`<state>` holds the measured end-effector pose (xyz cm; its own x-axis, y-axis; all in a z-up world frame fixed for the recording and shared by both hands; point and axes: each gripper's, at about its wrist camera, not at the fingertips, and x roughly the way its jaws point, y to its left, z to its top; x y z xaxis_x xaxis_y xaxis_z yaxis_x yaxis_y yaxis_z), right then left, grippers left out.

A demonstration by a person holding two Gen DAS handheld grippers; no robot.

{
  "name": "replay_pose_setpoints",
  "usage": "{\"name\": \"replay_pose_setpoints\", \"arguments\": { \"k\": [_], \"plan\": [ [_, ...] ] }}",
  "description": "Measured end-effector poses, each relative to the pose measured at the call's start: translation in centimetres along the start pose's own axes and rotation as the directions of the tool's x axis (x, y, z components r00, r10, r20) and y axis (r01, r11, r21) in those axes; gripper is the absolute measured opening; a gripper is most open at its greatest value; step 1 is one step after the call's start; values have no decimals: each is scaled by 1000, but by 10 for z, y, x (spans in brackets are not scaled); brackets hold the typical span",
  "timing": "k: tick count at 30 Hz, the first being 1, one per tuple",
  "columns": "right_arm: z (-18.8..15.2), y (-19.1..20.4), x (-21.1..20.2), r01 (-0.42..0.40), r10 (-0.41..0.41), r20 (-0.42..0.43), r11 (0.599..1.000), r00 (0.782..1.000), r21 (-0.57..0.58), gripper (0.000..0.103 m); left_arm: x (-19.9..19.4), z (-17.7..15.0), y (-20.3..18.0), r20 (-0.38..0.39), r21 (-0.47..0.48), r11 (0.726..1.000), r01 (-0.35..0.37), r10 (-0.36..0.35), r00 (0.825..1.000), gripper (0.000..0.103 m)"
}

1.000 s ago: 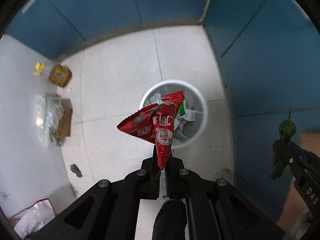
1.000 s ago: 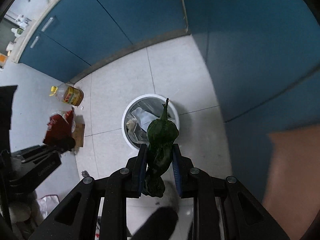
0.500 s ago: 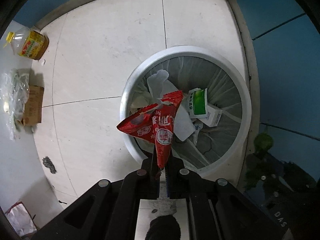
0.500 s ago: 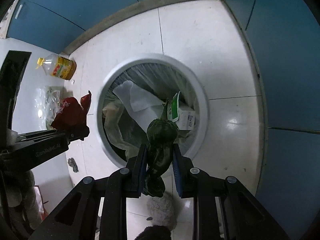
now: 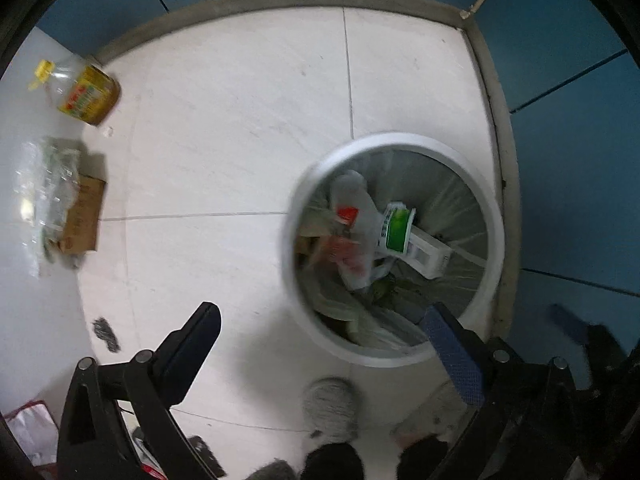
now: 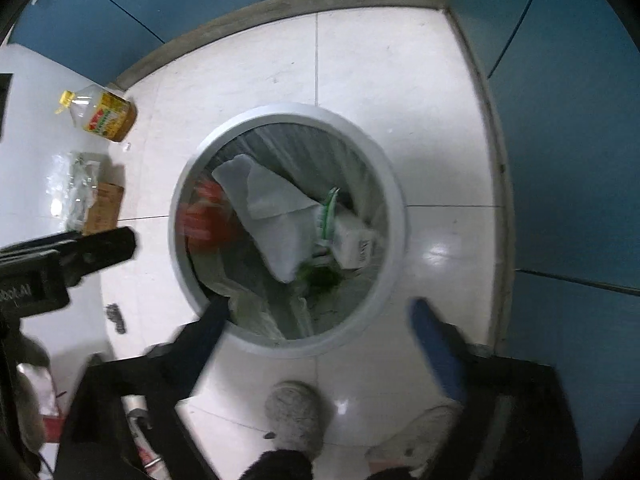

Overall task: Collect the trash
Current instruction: 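Carry packet and pepper over the wastebasket and open both tools to drop them, then move both tools back toward the counter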

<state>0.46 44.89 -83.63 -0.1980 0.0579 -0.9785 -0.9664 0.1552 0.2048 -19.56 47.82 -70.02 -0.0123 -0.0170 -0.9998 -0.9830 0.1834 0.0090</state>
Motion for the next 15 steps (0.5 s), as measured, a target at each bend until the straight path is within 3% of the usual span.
{"name": "replay_pose_setpoints", "arguments": {
  "k": [8, 15],
  "plan": [
    [-15, 6, -51, 125, -126, 48, 992, 991, 23, 103, -57, -29, 16, 103, 15, 991, -130, 128, 986, 103],
    [-44, 28, -162, 167, -170, 88, 985, 982, 42, 103, -158, -68, 8, 177, 29, 989, -147, 140, 974, 103]
  ]
}}
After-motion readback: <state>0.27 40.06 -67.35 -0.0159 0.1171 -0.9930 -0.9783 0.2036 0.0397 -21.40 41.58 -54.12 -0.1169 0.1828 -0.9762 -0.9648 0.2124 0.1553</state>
